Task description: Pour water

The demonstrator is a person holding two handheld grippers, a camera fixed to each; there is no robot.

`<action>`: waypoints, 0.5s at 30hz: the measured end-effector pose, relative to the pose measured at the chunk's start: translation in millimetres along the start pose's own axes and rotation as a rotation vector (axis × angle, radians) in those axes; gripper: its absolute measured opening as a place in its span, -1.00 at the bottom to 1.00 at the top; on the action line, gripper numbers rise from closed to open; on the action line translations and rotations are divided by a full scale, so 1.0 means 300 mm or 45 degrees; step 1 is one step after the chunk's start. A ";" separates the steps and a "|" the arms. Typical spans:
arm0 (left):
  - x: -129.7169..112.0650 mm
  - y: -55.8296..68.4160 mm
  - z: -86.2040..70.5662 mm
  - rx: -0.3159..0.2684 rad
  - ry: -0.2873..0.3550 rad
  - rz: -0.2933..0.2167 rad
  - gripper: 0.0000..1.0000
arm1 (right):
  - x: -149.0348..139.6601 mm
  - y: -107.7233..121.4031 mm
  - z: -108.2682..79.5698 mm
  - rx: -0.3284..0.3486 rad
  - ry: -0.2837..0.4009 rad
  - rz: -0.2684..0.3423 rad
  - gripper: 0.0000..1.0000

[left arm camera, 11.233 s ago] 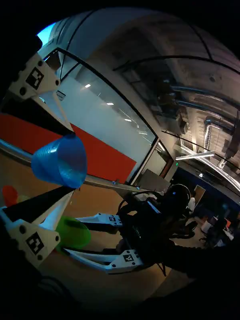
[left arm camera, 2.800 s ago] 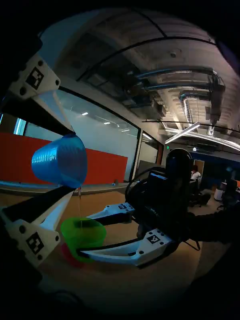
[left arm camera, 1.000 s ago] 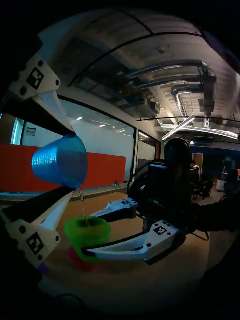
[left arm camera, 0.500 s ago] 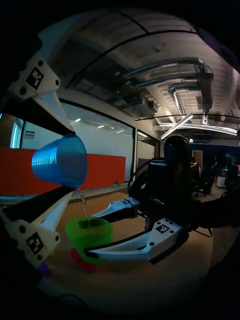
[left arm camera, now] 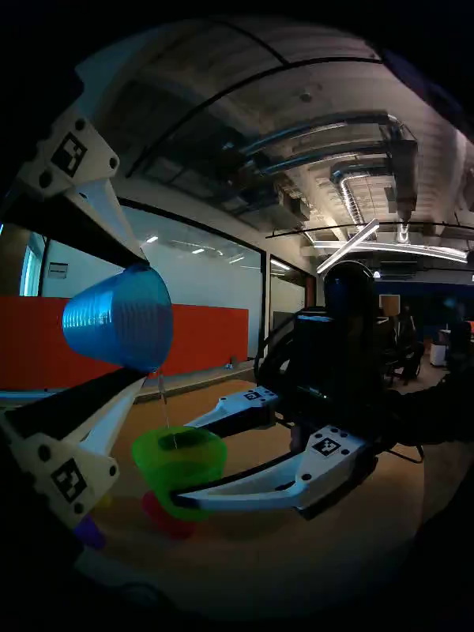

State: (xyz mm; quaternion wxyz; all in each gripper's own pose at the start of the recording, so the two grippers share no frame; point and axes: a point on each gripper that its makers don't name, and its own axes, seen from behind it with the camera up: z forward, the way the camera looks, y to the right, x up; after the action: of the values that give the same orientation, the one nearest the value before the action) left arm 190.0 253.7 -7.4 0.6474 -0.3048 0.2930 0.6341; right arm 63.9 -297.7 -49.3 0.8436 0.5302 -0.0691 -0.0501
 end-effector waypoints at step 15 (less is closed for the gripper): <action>-0.001 0.003 0.000 0.003 0.001 0.014 0.76 | 0.003 0.003 -0.001 -0.002 -0.001 -0.005 0.80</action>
State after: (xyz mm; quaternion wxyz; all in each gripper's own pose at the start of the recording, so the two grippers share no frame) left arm 189.0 253.4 -7.3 0.6441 -0.3027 0.2958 0.6372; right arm 64.9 -297.2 -48.4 0.8439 0.5296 -0.0685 -0.0520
